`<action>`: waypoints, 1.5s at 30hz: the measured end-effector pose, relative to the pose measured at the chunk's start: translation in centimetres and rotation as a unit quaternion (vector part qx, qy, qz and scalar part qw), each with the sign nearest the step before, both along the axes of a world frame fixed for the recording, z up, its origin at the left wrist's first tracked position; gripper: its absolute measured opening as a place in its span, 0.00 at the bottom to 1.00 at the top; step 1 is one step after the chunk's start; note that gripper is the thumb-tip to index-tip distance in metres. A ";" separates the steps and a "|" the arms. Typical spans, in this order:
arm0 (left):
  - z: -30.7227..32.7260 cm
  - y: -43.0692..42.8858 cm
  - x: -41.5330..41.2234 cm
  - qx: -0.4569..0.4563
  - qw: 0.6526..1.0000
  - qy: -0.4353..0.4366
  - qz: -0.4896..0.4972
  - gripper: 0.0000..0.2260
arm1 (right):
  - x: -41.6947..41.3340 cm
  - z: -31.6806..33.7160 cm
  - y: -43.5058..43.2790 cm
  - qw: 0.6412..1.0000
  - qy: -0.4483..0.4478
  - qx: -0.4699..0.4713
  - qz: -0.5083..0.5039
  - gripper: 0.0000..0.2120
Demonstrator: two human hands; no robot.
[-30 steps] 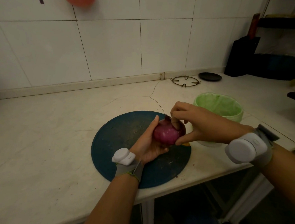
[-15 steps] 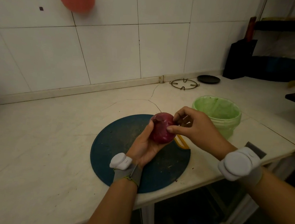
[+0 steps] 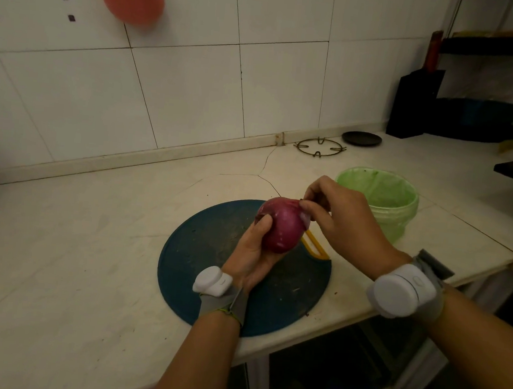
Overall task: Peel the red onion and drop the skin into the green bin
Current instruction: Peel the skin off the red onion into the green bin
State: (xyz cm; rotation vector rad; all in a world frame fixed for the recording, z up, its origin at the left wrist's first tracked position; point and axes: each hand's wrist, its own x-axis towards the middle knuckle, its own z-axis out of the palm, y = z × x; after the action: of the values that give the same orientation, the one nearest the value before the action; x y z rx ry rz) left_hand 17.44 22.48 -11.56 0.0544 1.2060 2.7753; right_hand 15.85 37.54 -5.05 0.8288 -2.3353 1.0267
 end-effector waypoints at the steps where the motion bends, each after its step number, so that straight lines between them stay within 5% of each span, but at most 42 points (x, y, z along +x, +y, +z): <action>1: 0.1 0.0 0.1 0.009 1.000 -0.005 0.003 0.43 | -0.1 0.2 0.1 1.000 -0.004 -0.005 -0.007 0.03; 6: -0.2 -0.4 0.1 0.095 0.995 -0.029 -0.005 0.45 | -0.9 0.8 1.0 0.997 -0.057 -0.048 -0.030 0.02; 10: -0.3 -0.6 0.1 0.129 0.991 -0.032 -0.010 0.46 | -1.0 0.8 1.1 0.970 -0.183 -0.161 0.026 0.02; 16: -0.3 -0.5 0.3 0.150 0.987 -0.057 -0.030 0.47 | -1.0 1.0 0.6 0.946 -0.253 -0.188 0.071 0.16; 24: -0.2 -0.7 0.0 0.171 0.980 -0.103 -0.021 0.30 | -1.1 1.7 -0.6 0.911 -0.330 -0.242 0.048 0.17; 27: -0.1 -0.6 0.1 0.165 0.982 -0.089 -0.008 0.31 | -0.9 1.0 -0.9 0.951 -0.283 -0.120 0.042 0.14; 30: -0.2 -0.5 0.1 0.145 0.988 -0.058 -0.004 0.36 | -0.9 0.3 -1.5 0.982 -0.186 0.034 0.024 0.23; 34: -0.6 -0.6 -0.1 0.126 0.991 -0.040 -0.015 0.47 | -1.2 0.3 -1.6 0.988 -0.115 0.096 0.030 0.15; 38: -0.6 -0.5 0.0 0.104 0.994 -0.023 -0.030 0.41 | -1.3 0.5 -1.5 0.986 -0.080 0.120 0.088 0.12; 45: -0.7 -0.6 -0.1 0.085 0.992 0.001 -0.097 0.39 | -1.5 0.5 -1.4 0.984 -0.124 0.017 0.130 0.10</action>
State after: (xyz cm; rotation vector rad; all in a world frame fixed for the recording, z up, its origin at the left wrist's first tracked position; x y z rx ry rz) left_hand 17.37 21.89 -12.30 0.1788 0.9087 2.6977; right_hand 14.32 36.14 -4.56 1.0983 -2.5015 1.2657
